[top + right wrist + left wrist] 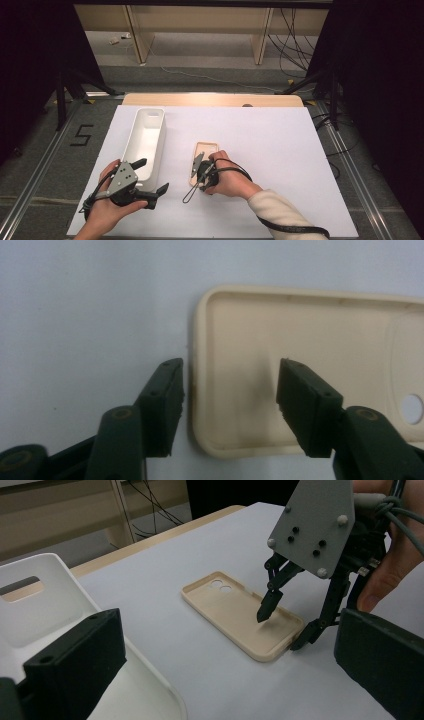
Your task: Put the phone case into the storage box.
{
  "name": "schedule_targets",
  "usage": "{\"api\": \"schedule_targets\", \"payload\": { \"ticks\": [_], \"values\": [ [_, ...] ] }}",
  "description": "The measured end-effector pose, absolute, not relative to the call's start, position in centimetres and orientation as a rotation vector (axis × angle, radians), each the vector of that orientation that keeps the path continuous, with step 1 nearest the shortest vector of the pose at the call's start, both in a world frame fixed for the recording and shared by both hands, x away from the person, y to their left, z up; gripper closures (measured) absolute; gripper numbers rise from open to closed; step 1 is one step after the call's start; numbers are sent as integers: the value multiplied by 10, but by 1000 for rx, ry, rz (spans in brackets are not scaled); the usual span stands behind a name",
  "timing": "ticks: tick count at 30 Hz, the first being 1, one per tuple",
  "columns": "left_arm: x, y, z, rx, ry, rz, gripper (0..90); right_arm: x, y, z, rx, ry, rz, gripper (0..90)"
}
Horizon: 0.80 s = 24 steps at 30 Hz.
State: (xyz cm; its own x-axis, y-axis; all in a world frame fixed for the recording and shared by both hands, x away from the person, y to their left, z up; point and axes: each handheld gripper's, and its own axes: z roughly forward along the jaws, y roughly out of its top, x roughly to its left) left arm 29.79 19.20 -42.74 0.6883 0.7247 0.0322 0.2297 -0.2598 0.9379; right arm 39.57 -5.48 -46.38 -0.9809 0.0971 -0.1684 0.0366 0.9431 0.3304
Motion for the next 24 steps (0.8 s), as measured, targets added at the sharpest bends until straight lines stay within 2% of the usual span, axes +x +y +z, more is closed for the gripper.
{"api": "schedule_targets", "payload": {
  "ticks": [17, 24],
  "values": [
    [297, 191, -427, 1817, 750, 569, 0, 392, -48, -461, 29, 2959, 423, 652],
    [297, 191, -427, 1817, 749, 568, 0, 391, -45, -461, 9, 2964, 395, 672]
  ]
}}
